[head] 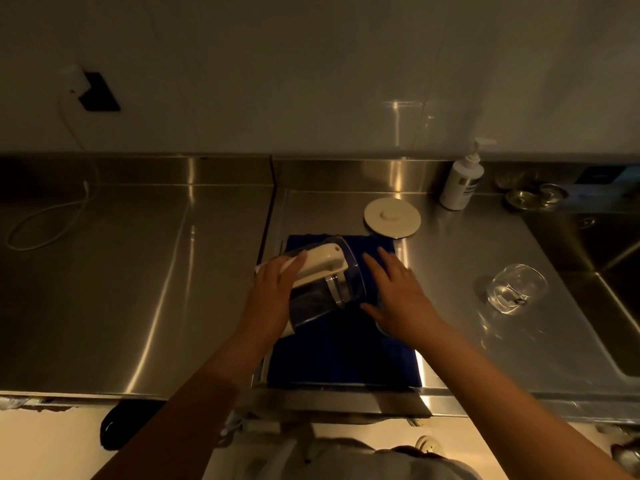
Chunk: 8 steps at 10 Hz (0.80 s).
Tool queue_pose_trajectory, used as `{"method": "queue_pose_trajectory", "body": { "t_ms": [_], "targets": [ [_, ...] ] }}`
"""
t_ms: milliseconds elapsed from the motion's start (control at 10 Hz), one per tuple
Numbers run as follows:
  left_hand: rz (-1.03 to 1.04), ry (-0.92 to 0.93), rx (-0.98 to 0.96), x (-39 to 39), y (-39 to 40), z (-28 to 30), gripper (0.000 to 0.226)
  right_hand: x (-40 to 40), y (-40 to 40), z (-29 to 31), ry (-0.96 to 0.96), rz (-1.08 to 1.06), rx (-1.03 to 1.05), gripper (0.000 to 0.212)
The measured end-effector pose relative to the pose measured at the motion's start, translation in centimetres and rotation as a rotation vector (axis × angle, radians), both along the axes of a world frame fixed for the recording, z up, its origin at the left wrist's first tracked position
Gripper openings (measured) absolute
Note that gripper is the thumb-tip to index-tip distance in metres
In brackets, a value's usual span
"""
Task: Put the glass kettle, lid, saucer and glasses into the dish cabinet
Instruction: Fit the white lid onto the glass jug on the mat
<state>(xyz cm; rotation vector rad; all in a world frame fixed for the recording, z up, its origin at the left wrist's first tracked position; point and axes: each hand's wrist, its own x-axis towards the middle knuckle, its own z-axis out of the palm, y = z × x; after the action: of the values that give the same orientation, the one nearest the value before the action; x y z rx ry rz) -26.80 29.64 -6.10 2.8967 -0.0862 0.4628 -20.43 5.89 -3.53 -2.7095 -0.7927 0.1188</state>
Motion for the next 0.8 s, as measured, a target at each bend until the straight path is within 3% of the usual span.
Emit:
{"method": "queue_pose_trajectory", "body": {
  "t_ms": [100, 200, 300, 400, 700, 800],
  "targets": [
    [0.059, -0.065, -0.169, 0.1, -0.1, 0.0, 0.034, -0.1, 3.7, 2.2, -0.199, 0.204, 0.158, 0.084],
    [0.032, -0.086, -0.041, -0.3, 0.1, 0.6, 0.03, 0.0, 6.2, 3.0, -0.213, 0.346, 0.08, 0.085],
    [0.051, -0.013, -0.213, -1.1, 0.2, 1.4, 0.073, 0.2, 6.1, 3.1, -0.207, 0.361, 0.071, 0.087],
    [0.103, 0.027, -0.24, -0.9, 0.4, 1.1, 0.077, 0.3, 5.9, 3.4, -0.21, 0.384, 0.078, 0.084],
    [0.009, -0.031, -0.356, 3.4, -1.4, 5.3, 0.046, 3.5, 5.2, 4.0, -0.344, 0.428, -0.059, 0.098],
    [-0.057, -0.117, -0.356, 5.3, -2.2, 5.7, 0.037, 5.2, 3.6, 4.4, -0.341, 0.37, 0.0, 0.093]
  ]
}}
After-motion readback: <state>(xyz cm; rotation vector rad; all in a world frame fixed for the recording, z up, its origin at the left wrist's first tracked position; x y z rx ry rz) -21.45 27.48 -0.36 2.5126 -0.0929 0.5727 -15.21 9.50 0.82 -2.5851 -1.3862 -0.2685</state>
